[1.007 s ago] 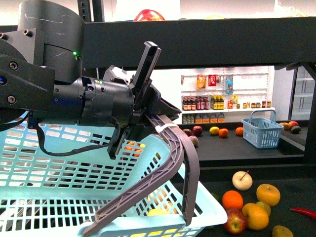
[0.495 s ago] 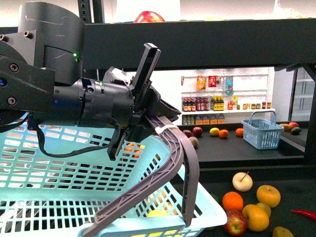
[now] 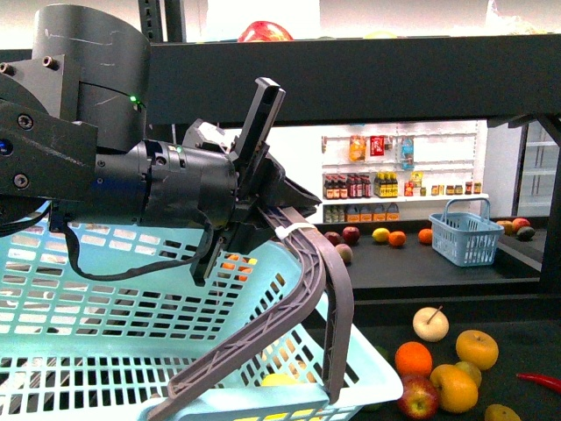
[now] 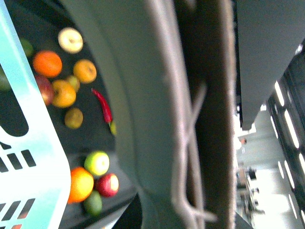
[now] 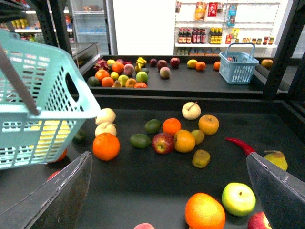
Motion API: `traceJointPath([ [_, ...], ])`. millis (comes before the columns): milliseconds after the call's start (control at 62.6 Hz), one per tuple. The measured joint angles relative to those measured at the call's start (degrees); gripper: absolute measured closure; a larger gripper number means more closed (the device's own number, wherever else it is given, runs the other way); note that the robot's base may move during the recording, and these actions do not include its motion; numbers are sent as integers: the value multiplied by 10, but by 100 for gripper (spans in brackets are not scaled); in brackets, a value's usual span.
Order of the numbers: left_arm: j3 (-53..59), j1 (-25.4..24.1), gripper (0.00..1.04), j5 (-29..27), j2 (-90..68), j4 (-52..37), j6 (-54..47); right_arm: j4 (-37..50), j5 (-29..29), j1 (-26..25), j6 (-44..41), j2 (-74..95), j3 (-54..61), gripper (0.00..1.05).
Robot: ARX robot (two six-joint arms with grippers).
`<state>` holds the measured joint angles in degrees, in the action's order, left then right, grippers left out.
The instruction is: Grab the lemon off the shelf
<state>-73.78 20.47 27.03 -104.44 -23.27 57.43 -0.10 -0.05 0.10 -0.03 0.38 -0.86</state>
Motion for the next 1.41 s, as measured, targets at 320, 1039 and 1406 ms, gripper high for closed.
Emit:
traceJointPath([
  [320,3,-65,98,-135,-26,-161,128,0,0,0,0,0,0,7],
  [1039,27,-361,98,-71,-101,-416,306,0,0,0,0,0,0,7],
  [1406,39,-445,98,-18,-122,-503,332,0,0,0,0,0,0,7],
])
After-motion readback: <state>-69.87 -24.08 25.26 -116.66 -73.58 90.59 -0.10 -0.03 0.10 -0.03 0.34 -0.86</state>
